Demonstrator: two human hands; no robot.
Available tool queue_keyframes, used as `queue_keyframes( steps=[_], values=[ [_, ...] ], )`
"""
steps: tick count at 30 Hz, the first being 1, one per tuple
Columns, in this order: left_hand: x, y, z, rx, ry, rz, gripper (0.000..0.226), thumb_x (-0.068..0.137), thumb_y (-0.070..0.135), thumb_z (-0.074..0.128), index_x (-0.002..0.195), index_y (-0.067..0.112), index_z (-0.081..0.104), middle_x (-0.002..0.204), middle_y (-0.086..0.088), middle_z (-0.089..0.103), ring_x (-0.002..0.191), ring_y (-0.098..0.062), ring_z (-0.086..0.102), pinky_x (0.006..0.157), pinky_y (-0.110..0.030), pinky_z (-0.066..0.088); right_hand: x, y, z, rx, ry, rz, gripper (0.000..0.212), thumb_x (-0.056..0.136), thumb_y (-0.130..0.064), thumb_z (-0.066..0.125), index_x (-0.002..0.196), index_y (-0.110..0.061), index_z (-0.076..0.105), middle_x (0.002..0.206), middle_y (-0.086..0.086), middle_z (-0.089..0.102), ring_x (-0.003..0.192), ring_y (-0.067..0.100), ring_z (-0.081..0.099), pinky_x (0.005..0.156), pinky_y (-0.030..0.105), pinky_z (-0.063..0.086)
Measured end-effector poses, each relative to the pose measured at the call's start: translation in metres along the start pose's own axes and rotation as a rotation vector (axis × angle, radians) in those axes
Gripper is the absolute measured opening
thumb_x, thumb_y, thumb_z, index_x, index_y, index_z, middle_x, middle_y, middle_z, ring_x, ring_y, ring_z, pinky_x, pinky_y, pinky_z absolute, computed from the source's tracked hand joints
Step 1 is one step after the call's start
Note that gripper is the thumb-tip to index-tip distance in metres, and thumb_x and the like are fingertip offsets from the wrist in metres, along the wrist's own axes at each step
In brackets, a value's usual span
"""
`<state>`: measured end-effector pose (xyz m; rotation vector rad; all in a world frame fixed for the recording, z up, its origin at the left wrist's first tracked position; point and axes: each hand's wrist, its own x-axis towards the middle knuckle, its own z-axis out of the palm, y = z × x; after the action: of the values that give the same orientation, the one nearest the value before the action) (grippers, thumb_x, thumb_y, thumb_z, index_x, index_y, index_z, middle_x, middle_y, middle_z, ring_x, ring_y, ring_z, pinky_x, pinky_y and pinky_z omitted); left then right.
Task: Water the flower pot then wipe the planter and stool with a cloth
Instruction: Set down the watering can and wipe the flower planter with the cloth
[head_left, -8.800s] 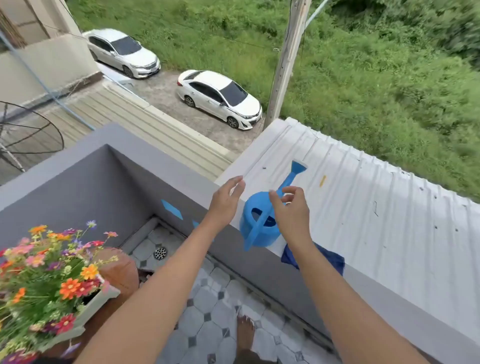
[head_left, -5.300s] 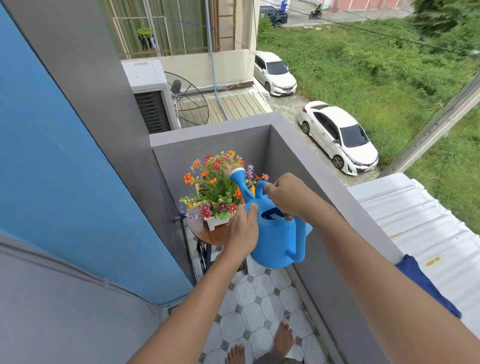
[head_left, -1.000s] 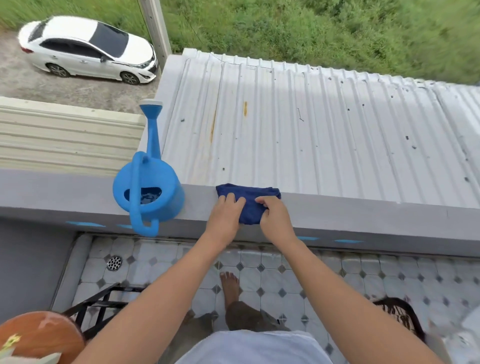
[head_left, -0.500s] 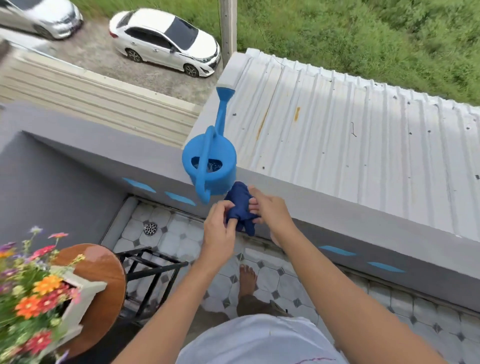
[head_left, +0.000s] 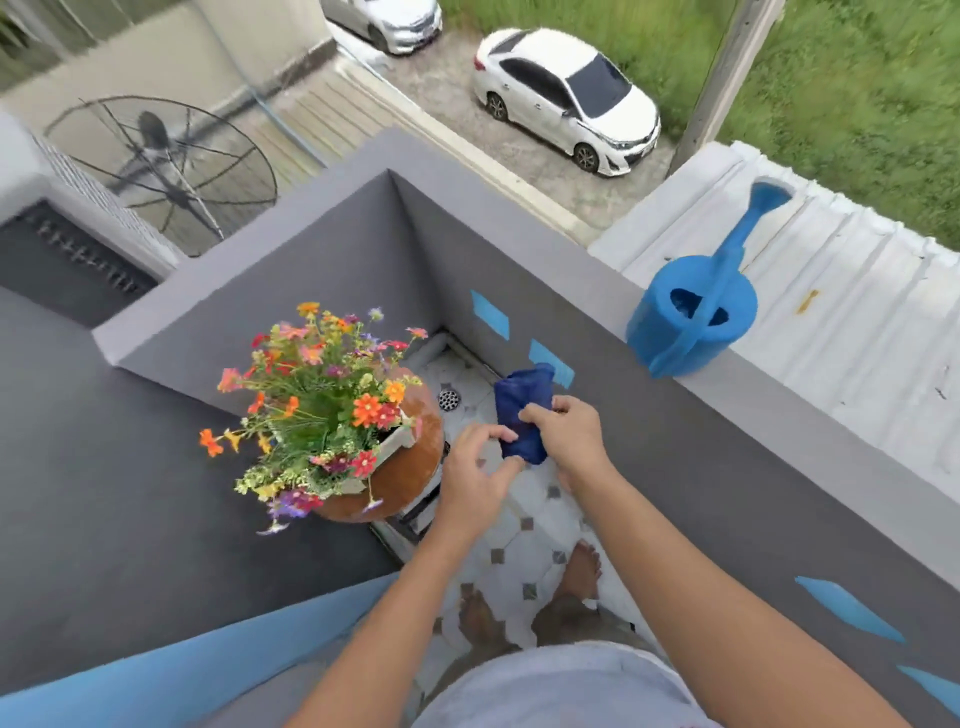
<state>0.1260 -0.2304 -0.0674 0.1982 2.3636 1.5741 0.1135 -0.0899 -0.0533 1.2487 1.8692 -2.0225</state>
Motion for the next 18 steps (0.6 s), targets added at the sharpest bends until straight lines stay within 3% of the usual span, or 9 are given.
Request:
queue_keyframes(
  steps=[3,5,7,10,13,15,18],
  values=[
    [0.001,-0.014,-0.024,-0.273,0.186,-0.404,0.023,0.086,0.035,0.052,0.099,0.024,0.068,0.107,0.002,0.068,0.097,-0.011,0.062,0.082,-0.037,0.050,-0.009,0.004,0.030,0.043,0.009,-0.018,0.017,0.080,-0.005,0.068,0.094,-0.003,0.060,0.082,0.006,0.063,0.070,0.019,0.059,0.059,0.028,0.048],
    [0.011,-0.025,-0.037,-0.482,0.363,-0.665,0.028,0.095,0.035,0.045,0.110,0.019,0.062,0.104,-0.006,0.070,0.088,-0.016,0.063,0.068,-0.037,0.050,-0.010,0.004,0.044,0.049,-0.010,-0.042,0.026,0.081,-0.006,0.069,0.104,-0.002,0.058,0.089,0.007,0.064,0.075,0.020,0.060,0.066,0.034,0.051],
    [0.023,-0.038,-0.045,-0.624,0.483,-0.811,0.032,0.096,0.036,0.042,0.115,0.017,0.059,0.093,-0.007,0.070,0.076,-0.017,0.060,0.056,-0.030,0.044,-0.008,0.001,0.054,0.026,-0.045,-0.082,0.029,0.081,-0.007,0.072,0.104,-0.003,0.055,0.090,0.007,0.064,0.075,0.020,0.060,0.066,0.034,0.051],
    [0.042,-0.049,-0.049,-0.767,0.554,-0.887,0.036,0.095,0.039,0.042,0.115,0.016,0.062,0.081,-0.003,0.063,0.060,-0.015,0.047,0.050,-0.028,0.034,0.001,0.001,0.067,-0.004,-0.093,-0.117,0.029,0.080,-0.009,0.076,0.100,-0.006,0.054,0.087,0.004,0.062,0.072,0.018,0.059,0.060,0.030,0.049],
    [0.065,-0.064,-0.048,-0.796,0.630,-0.922,0.045,0.095,0.043,0.038,0.122,0.016,0.062,0.079,0.000,0.061,0.058,-0.014,0.045,0.051,-0.027,0.033,0.016,0.000,0.075,-0.026,-0.119,-0.109,0.029,0.080,-0.013,0.077,0.097,-0.009,0.054,0.088,0.003,0.062,0.071,0.015,0.060,0.057,0.027,0.048],
    [0.075,-0.070,-0.046,-0.805,0.700,-0.940,0.049,0.098,0.042,0.037,0.128,0.010,0.059,0.094,-0.006,0.067,0.061,-0.014,0.047,0.053,-0.027,0.034,0.025,-0.001,0.078,-0.020,-0.129,-0.097,0.027,0.081,-0.013,0.077,0.096,-0.011,0.055,0.089,0.003,0.063,0.072,0.014,0.061,0.057,0.026,0.048],
    [0.090,-0.071,-0.043,-0.824,0.835,-0.967,0.038,0.098,0.013,0.035,0.126,-0.001,0.057,0.114,-0.014,0.066,0.063,-0.016,0.050,0.052,-0.026,0.037,0.043,-0.002,0.082,-0.016,-0.149,-0.074,0.029,0.081,-0.017,0.079,0.100,-0.011,0.058,0.095,0.005,0.067,0.079,0.017,0.064,0.062,0.029,0.051]
  ],
)
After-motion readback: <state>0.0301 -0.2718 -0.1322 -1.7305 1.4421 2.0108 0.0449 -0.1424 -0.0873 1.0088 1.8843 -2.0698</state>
